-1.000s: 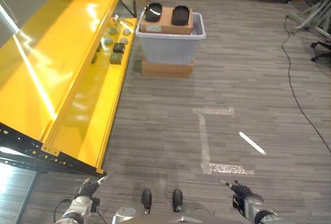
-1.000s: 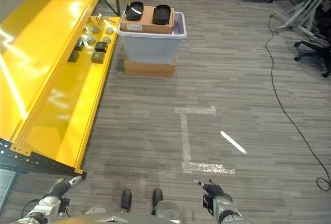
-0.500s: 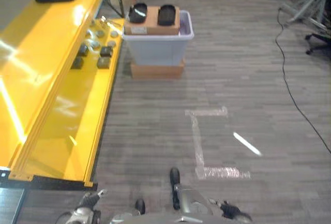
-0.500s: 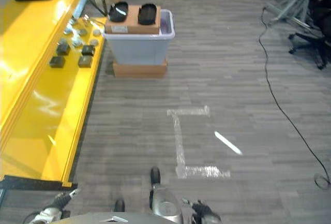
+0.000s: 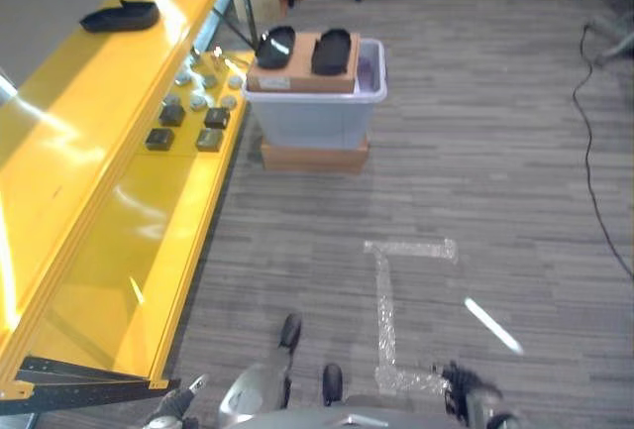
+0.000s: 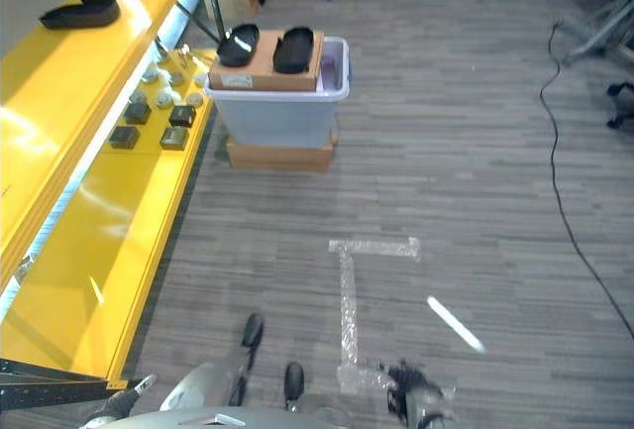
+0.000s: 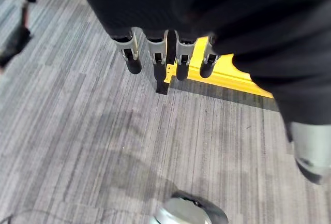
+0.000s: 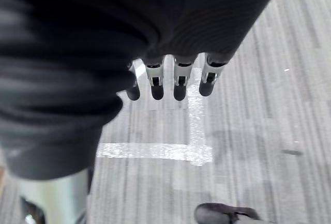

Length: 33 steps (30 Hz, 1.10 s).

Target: Move parts from the plastic box to the shelf.

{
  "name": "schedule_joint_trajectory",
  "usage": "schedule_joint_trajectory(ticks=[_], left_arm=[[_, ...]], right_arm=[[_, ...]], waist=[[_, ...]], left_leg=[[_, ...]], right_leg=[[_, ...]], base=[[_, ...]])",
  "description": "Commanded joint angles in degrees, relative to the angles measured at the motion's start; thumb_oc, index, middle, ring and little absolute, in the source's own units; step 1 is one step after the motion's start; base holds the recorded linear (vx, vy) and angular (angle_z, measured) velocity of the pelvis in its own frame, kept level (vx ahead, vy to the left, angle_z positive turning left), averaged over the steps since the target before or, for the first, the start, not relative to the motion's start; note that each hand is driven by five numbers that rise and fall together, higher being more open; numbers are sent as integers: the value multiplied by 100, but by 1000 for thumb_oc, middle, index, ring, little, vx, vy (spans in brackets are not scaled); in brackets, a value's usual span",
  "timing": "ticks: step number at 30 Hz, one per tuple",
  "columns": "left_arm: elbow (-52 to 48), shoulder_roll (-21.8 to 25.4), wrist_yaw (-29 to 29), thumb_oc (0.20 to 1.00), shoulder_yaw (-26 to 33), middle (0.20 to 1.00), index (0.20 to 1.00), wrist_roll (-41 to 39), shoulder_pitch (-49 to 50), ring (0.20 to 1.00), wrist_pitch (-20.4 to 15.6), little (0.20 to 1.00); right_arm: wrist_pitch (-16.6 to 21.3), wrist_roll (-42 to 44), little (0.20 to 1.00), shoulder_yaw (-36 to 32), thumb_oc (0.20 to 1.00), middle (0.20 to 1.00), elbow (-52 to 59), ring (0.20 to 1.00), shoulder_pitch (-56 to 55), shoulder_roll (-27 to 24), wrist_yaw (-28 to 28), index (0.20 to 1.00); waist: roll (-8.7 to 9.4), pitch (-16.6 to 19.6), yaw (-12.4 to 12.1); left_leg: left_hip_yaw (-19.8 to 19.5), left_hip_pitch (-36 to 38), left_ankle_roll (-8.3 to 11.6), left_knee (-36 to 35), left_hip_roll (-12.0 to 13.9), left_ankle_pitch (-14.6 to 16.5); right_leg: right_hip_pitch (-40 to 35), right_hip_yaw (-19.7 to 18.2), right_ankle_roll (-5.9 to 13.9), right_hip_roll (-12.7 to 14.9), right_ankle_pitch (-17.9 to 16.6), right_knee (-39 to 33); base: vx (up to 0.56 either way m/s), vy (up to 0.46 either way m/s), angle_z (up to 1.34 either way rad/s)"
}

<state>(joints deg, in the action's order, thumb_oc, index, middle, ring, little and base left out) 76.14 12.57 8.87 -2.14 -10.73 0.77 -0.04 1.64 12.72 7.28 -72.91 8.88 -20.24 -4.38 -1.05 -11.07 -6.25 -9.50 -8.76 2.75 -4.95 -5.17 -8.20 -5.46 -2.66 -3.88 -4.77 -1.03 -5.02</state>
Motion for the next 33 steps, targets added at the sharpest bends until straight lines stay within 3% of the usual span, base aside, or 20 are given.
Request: schedule_joint_trajectory(ticks=[1,4,6,7,8,11,13,15,17,18,19,22,25,28,30,33], left_arm=[[-1,262,201,1000,-96,1000,1000,358,-237,1000,-5,1000],[-153,453,339,1000,-120,1000,1000,383,-366,1000,5,1000],[-182,494,355,1000,-157,1000,1000,393,-426,1000,8,1000],[-204,528,368,1000,-184,1000,1000,405,-462,1000,4,1000],[-238,585,400,1000,-201,1000,1000,441,-525,1000,-14,1000],[-322,593,414,1000,-279,1000,1000,465,-634,1000,-77,1000],[-389,640,436,1000,-325,1000,1000,493,-708,1000,-89,1000],[-442,664,434,1000,-449,1000,1000,689,-741,1000,-122,1000],[-446,618,450,1000,-403,1000,1000,629,-701,1000,-130,1000],[-445,590,431,1000,-372,1000,1000,577,-670,1000,-123,1000],[-386,523,368,1000,-360,1000,1000,541,-645,1000,-116,1000],[-333,485,400,1000,-353,1000,1000,483,-624,1000,-103,1000],[-188,403,342,1000,-329,1000,1000,466,-529,1000,-64,1000],[8,291,237,1000,-358,1000,1000,665,-282,1000,-24,1000],[165,334,214,1000,-305,1000,1000,769,-167,1000,36,1000],[261,364,225,1000,-126,1000,1000,789,-13,1000,68,1000]], right_arm=[[103,-147,1000,32,1000,1000,248,1000,-405,108,-229,1000],[137,36,1000,11,1000,1000,396,1000,-378,302,-237,1000],[125,21,1000,59,1000,1000,402,1000,-379,345,-231,1000],[116,-15,1000,94,1000,1000,420,1000,-366,358,-222,1000],[82,-79,1000,140,1000,1000,421,1000,-359,381,-194,1000],[64,-81,1000,104,1000,1000,372,1000,-422,352,-231,1000],[46,-122,1000,99,1000,1000,351,1000,-460,326,-258,1000],[63,-105,1000,104,1000,1000,211,1000,-538,302,-236,1000],[64,-140,1000,95,1000,1000,77,1000,-612,245,-199,1000],[53,-145,1000,62,1000,1000,44,1000,-639,194,-195,1000],[43,-83,1000,-20,1000,1000,46,1000,-599,51,-212,1000],[55,10,1000,-98,1000,1000,83,1000,-545,-34,-245,1000],[31,26,1000,-172,1000,1000,81,1000,-358,-248,-292,1000],[70,25,1000,-144,1000,1000,178,1000,-263,-365,-281,1000],[71,-22,1000,-131,1000,1000,152,1000,-187,-383,-297,1000],[75,-21,1000,-163,1000,1000,104,1000,-186,-243,-279,1000]], waist=[[273,74,-3],[189,-196,210],[133,-259,250],[103,-272,270],[67,-248,331],[88,-263,516],[124,-280,624],[180,-190,633],[150,-107,603],[154,-110,601],[219,-207,529],[272,-342,472],[290,-381,257],[71,-276,48],[54,-186,-117],[190,-6,-208]], left_leg=[[102,267,-273,698,-35,419],[120,618,-431,721,135,576],[104,721,-451,692,190,619],[90,823,-462,622,230,653],[45,1147,-429,385,306,744],[-162,1567,-322,142,308,948],[-269,1705,-240,133,377,1090],[-331,1742,-185,318,438,1242],[-381,1667,-46,619,546,1055],[-467,1538,1,986,515,950],[-563,1114,52,1900,303,678],[-364,638,13,2390,237,573],[47,114,-56,1690,186,812],[80,-322,-48,387,47,230],[91,-371,-29,121,-22,26],[35,-60,-189,283,32,54]], right_leg=[[-187,-47,977,415,371,1131],[730,-111,1371,295,-339,2958],[975,-58,1351,302,-284,3207],[1130,100,1289,372,-221,3153],[1247,419,1133,493,-6,2375],[1554,396,1186,567,-355,988],[1610,230,1252,553,-493,826],[1412,112,1138,513,-377,826],[1224,268,1006,494,-310,754],[1128,361,963,529,-315,708],[895,411,884,602,-290,635],[729,410,814,677,-197,622],[392,540,840,769,-39,425],[61,409,864,528,123,235],[-208,234,875,449,287,174],[-351,110,950,510,512,420]], base=[[288,167,-25],[160,160,-27],[120,105,-27],[350,74,2],[479,68,-2],[451,-26,-1],[343,-112,29],[322,-187,49],[297,-195,66],[295,-213,76],[192,-134,96],[160,-83,32],[294,-50,7],[341,70,17],[413,136,-29],[384,192,-95]])
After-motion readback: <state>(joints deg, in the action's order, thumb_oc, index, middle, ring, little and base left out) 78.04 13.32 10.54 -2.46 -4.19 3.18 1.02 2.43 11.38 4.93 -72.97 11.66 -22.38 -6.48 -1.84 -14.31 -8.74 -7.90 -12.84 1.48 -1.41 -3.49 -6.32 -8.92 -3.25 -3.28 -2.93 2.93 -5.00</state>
